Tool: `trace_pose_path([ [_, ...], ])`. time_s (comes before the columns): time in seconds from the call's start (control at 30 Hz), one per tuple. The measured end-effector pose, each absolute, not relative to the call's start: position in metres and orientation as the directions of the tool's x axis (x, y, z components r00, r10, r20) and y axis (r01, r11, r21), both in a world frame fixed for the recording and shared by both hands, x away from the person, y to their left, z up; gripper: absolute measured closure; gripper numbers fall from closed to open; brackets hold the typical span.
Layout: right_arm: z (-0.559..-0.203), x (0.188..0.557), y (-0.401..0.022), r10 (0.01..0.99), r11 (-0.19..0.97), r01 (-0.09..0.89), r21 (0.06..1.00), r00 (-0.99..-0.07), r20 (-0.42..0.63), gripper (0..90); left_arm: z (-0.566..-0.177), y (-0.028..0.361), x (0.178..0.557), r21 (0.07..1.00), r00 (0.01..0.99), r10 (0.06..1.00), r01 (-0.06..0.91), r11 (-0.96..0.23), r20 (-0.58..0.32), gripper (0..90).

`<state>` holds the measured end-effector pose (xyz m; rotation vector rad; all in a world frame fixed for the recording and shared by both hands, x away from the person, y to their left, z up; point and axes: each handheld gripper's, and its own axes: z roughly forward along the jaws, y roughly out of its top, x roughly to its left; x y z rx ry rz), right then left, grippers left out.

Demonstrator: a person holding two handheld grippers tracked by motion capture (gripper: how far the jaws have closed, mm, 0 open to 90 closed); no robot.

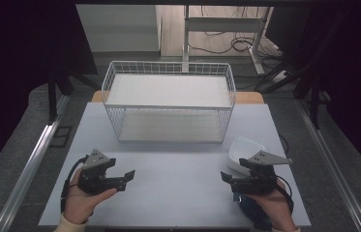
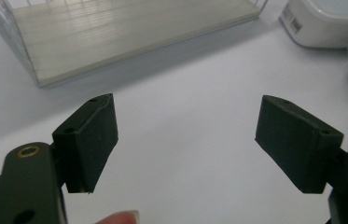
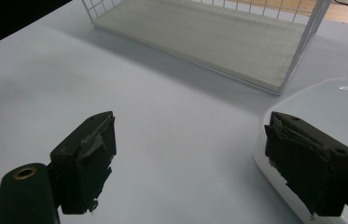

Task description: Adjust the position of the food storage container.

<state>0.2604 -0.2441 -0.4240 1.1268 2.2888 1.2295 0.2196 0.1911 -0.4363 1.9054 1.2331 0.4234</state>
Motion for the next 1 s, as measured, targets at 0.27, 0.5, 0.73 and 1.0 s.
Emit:
trace_pose_path([
  [0.27, -0.421, 0.255, -0.242, 0.784, 0.328, 0.512, 0.794, -0.617, 0.075, 17.8, -0.423, 0.193, 0.208, 0.788, 0.481, 0.869, 0.578, -0.211, -0.120, 19.9],
  [0.5, -0.420, 0.256, -0.246, 0.798, 0.299, 0.540, 0.787, -0.593, 0.104, 19.0, -0.427, 0.196, 0.213, 0.771, 0.474, 0.869, 0.604, -0.201, -0.145, 19.3],
  [0.73, -0.426, 0.261, -0.251, 0.807, 0.317, 0.568, 0.759, -0.582, 0.098, 20.0, -0.436, 0.198, 0.219, 0.746, 0.466, 0.871, 0.634, -0.204, -0.157, 19.5],
  [1.0, -0.419, 0.259, -0.271, 0.847, 0.291, 0.594, 0.750, -0.524, 0.086, 22.1, -0.440, 0.204, 0.220, 0.738, 0.451, 0.875, 0.649, -0.187, -0.175, 19.1],
])
